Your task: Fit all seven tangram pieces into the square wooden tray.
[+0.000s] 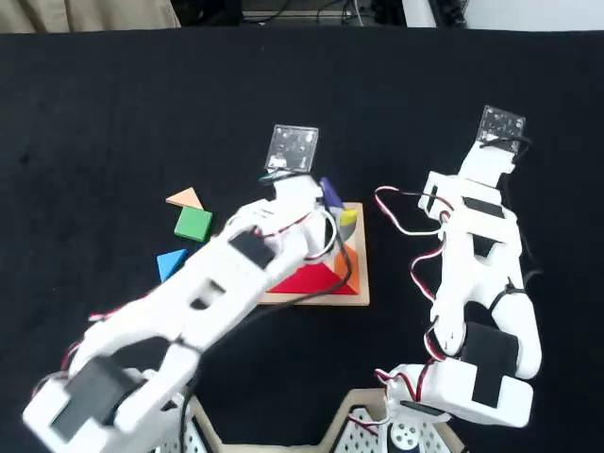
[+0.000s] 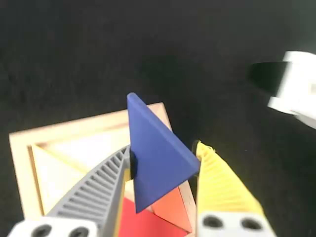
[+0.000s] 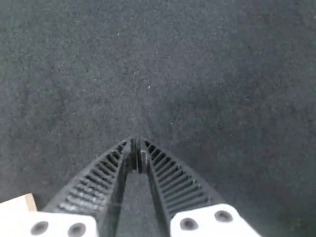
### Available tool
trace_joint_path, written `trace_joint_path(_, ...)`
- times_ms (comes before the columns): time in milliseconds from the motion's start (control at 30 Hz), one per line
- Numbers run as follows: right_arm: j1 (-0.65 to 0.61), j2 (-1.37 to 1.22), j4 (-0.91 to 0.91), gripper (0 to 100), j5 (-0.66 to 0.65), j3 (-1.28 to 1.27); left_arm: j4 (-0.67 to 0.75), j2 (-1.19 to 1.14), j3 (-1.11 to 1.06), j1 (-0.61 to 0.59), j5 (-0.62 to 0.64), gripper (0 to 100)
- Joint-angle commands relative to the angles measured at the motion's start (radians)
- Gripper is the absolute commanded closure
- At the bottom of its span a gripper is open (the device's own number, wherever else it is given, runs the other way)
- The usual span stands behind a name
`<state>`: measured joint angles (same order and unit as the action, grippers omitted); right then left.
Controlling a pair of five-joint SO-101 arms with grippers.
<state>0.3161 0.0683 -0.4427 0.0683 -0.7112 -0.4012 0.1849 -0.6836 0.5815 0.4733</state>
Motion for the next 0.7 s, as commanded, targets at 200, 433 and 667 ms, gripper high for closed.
trace_joint_path(200, 0.026, 0.039, 0.017, 98.4, 0.009, 0.033, -0.307, -0.439, 0.561, -0.018, 0.201, 93)
trace_joint_path(433, 0.028, 0.039, 0.018, 98.4, 0.005, 0.035, -0.313, -0.509, 0.625, -0.021, 0.436, 96)
trace_joint_path(667, 0.037, 0.039, 0.018, 98.4, 0.005, 0.036, -0.316, -0.520, 0.630, -0.012, 0.459, 83)
